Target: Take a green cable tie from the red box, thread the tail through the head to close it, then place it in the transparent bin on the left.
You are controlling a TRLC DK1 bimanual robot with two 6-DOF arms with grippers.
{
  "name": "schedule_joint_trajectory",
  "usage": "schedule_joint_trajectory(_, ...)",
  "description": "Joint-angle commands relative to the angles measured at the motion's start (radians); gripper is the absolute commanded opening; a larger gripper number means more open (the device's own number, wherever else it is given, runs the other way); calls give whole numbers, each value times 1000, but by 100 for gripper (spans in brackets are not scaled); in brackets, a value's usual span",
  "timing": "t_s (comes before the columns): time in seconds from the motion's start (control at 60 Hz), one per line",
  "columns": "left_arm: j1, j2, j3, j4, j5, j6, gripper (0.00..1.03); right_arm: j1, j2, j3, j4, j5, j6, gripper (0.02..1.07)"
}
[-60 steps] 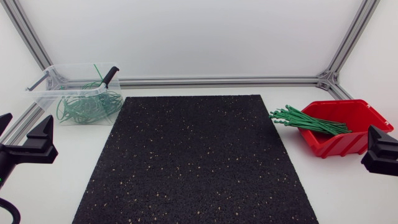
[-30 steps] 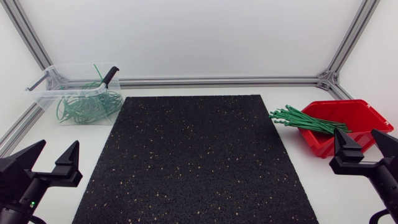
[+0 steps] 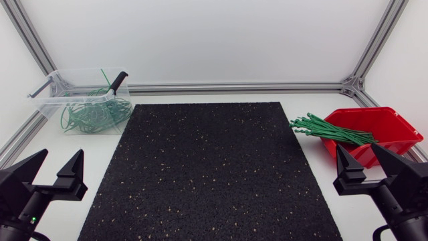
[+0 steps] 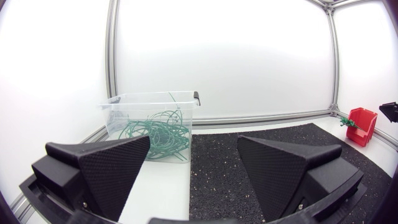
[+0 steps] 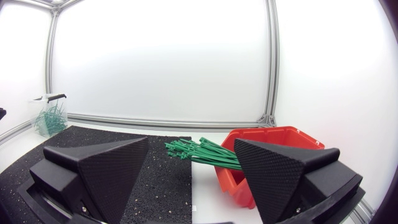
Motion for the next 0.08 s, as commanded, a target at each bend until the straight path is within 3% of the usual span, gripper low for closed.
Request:
schedule_joint_trajectory(0.0, -5, -6, -42, -6, 7, -22, 98, -9, -6, -24, 17, -4, 19, 102)
schedule_joint_trajectory(0.067, -5, -6, -42, -6, 7, -22, 98, -9, -6, -24, 17, -4, 19, 102)
